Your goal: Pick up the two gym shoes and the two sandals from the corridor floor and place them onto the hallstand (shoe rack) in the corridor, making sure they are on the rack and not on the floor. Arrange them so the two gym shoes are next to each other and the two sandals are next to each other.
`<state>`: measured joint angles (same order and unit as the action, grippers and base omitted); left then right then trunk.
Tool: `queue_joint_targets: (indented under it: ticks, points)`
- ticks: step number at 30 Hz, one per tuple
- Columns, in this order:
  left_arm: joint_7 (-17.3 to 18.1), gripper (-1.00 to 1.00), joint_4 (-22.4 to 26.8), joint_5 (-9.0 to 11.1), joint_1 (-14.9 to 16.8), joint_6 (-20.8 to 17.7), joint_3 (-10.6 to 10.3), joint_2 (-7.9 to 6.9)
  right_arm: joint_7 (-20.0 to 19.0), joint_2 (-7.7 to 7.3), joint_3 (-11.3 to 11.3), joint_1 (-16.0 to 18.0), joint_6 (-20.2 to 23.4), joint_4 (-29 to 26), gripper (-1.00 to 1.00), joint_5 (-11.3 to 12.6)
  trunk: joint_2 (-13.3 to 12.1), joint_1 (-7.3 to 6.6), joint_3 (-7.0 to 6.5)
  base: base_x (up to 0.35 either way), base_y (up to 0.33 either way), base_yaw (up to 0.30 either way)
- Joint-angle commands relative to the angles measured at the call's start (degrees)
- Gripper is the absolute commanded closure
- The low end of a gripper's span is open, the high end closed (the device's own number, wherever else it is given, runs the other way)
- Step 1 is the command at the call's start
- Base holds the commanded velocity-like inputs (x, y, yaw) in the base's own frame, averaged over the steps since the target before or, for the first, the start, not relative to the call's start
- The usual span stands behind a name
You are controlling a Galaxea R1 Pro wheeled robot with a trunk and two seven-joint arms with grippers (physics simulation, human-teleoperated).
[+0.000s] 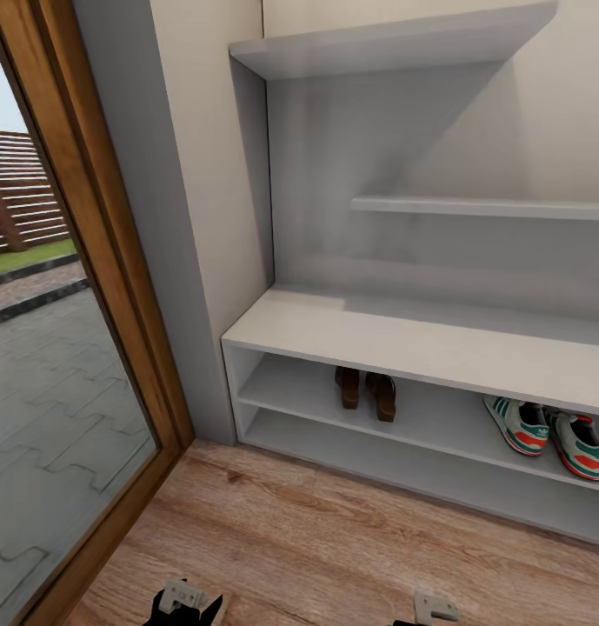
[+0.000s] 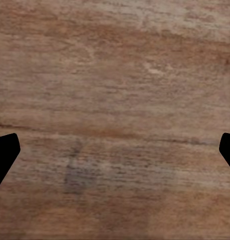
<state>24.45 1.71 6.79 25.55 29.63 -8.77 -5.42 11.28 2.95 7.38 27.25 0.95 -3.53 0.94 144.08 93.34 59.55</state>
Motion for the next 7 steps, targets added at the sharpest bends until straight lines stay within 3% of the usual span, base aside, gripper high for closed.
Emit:
queue_joint_targets:
  ticks: [1,7]
  points:
    - [0.25,-1.00,-0.04,0.60,0.03,0.12,-0.46,0.08,0.15,0.00,0.26,0.02,0.10,-0.08,-1.00,0.10,0.02,-0.01,0.05,0.000,0.000,0.000]
    - [0.25,-1.00,-0.04,0.66,0.03,0.08,-0.44,0.38,0.15,-0.01,0.26,0.02,0.10,-0.08,-1.00,0.09,0.02,-0.01,0.05,0.000,0.000,0.000]
